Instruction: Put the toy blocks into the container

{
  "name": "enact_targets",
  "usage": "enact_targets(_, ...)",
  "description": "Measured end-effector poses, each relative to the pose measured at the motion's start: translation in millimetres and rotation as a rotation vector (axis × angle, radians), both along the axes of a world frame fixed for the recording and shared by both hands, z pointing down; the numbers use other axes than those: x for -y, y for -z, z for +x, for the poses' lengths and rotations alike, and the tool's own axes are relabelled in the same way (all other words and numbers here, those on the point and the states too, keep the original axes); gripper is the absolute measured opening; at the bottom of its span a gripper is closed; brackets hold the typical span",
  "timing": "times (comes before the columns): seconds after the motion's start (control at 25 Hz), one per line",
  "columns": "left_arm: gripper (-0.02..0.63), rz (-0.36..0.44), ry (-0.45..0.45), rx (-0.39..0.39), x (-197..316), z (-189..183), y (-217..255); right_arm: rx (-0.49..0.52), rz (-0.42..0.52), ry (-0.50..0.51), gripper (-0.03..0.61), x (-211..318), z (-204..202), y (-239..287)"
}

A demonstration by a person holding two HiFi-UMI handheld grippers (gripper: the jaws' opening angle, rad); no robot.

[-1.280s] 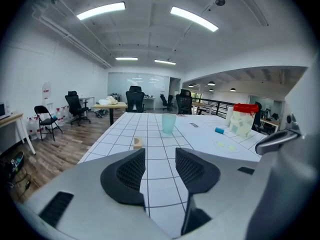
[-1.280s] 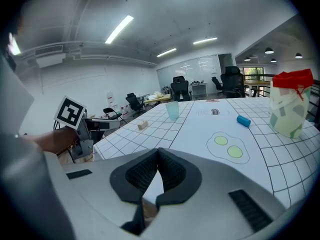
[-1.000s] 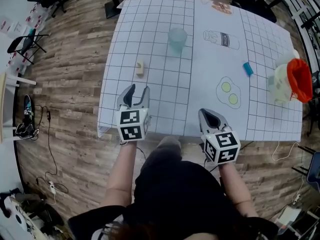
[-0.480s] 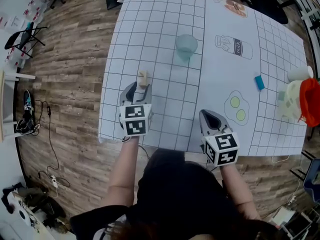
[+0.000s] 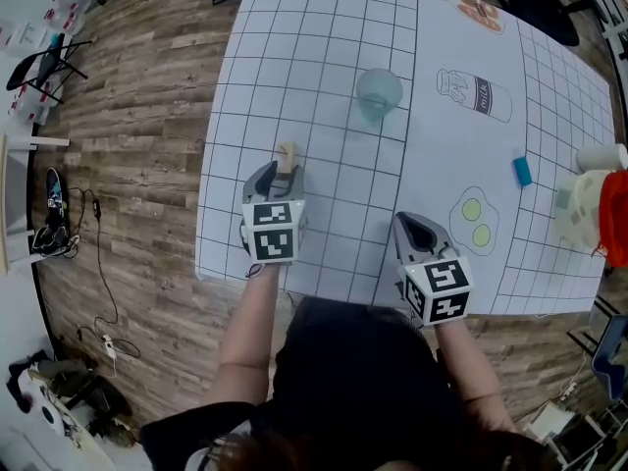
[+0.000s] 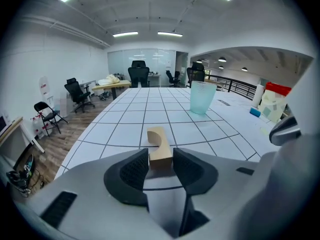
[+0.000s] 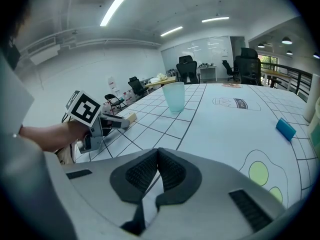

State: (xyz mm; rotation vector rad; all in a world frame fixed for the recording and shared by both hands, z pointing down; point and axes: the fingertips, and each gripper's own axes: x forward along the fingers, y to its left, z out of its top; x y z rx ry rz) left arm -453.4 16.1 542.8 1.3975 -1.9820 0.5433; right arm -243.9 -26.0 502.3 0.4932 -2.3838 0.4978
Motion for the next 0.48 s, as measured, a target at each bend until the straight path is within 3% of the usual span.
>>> enact_targets(0.48,0.156,0.048,-0.045,0.022,1,10,12,0.009,0.030,-0.060,0.017,16,21,9)
